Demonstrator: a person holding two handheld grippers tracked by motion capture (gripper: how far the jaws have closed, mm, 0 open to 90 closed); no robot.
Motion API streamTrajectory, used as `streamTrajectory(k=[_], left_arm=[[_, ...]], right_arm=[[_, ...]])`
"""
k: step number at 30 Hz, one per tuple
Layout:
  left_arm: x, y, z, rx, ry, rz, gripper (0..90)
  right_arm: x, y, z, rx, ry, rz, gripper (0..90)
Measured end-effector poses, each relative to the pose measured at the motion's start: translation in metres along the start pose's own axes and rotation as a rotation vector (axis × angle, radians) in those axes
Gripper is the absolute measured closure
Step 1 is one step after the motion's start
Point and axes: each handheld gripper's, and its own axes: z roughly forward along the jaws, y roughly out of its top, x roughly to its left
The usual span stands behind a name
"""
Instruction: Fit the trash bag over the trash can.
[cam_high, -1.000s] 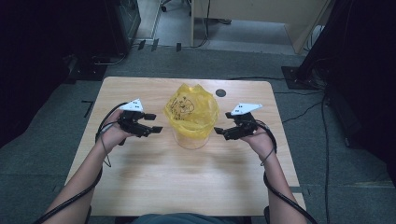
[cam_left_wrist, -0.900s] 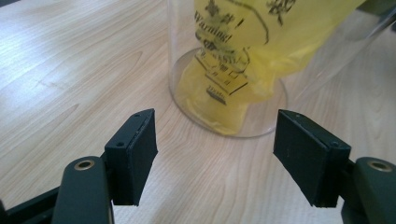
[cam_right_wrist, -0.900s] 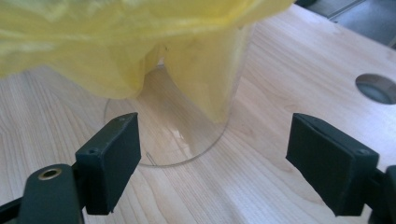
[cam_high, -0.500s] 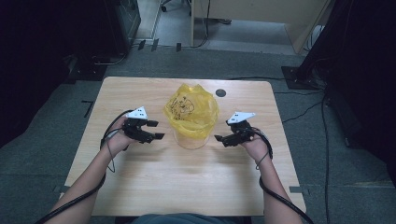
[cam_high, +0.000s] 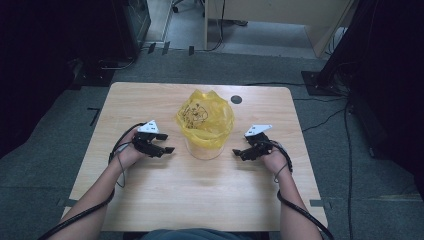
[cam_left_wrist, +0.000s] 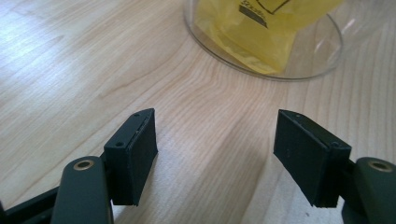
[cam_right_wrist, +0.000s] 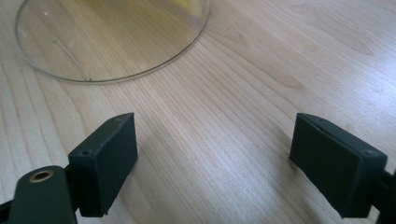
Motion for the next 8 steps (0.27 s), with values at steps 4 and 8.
streamTrajectory(k=[4, 8], left_arm=[[-0.0005, 0.0001, 0.0001, 0.003, 0.010, 0.005, 29.5], [-0.0005, 0.0001, 0.0001, 0.003, 0.017, 0.004, 29.3]], right_arm=[[0.0000, -0.0020, 0.0021, -0.026, -0.007, 0.006, 12.8], [-0.0002, -0.0020, 0.0022, -0.026, -0.007, 0.005, 12.7]])
